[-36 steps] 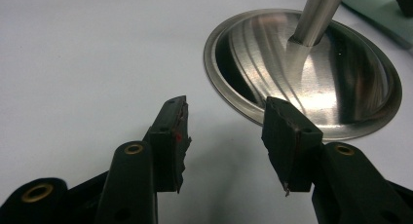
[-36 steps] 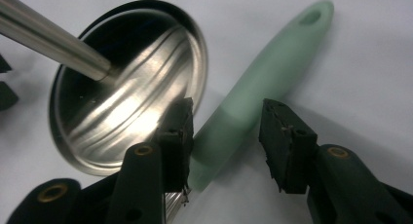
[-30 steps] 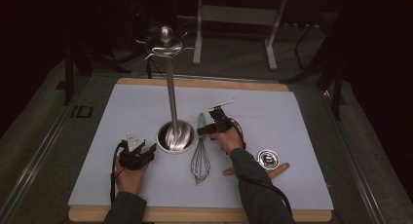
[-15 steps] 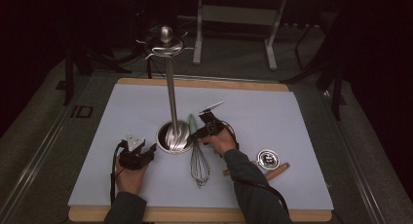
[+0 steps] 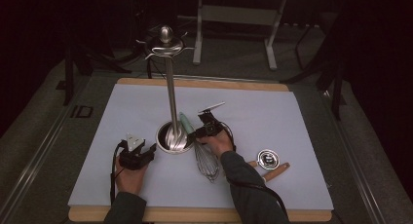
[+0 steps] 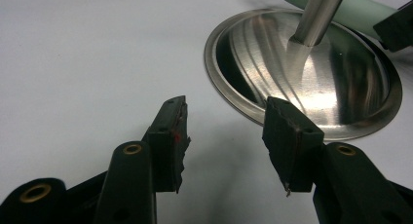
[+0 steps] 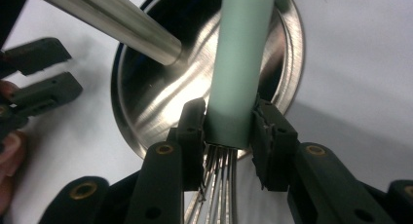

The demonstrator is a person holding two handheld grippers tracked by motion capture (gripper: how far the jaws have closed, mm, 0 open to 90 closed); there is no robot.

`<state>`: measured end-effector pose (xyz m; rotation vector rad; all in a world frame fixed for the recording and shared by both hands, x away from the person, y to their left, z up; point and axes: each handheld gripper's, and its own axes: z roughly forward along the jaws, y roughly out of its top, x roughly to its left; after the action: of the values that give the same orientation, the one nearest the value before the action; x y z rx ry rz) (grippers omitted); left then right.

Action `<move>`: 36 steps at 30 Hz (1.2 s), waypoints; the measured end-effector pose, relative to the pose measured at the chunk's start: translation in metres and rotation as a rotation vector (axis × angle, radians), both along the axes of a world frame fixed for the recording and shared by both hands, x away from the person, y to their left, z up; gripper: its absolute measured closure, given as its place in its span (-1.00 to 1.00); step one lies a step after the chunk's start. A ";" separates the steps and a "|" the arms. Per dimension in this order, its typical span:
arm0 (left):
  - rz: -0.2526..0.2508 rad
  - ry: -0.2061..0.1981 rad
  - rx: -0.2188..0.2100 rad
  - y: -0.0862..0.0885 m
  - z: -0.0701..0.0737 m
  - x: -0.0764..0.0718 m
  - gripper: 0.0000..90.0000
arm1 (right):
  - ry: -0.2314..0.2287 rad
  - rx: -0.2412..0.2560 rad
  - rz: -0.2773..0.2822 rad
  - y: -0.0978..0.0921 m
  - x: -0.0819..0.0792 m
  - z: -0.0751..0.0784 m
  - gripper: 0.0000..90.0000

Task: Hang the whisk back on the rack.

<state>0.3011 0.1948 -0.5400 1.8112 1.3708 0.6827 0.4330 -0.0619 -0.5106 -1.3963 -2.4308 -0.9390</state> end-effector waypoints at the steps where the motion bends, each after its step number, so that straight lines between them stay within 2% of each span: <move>1: 0.000 0.000 0.000 0.000 0.000 0.000 0.15 | -0.002 0.008 -0.006 0.000 0.000 0.001 0.53; 3: 0.000 0.000 0.001 0.000 0.000 0.000 0.15 | -0.004 0.018 -0.008 -0.001 -0.001 0.002 0.54; 10: 0.001 -0.002 0.000 0.000 0.000 0.000 0.15 | -0.055 0.085 -0.027 -0.008 -0.005 0.021 0.55; 23: 0.002 -0.003 0.002 0.000 0.000 0.000 0.15 | -0.162 0.144 -0.027 -0.025 -0.015 0.041 0.55; 36: 0.006 -0.002 -0.002 0.000 0.000 0.000 0.15 | -0.230 0.215 -0.030 -0.041 -0.030 0.061 0.55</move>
<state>0.3009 0.1950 -0.5399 1.8048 1.3757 0.6865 0.4033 -0.1031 -0.4497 -1.3171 -2.3795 -1.3921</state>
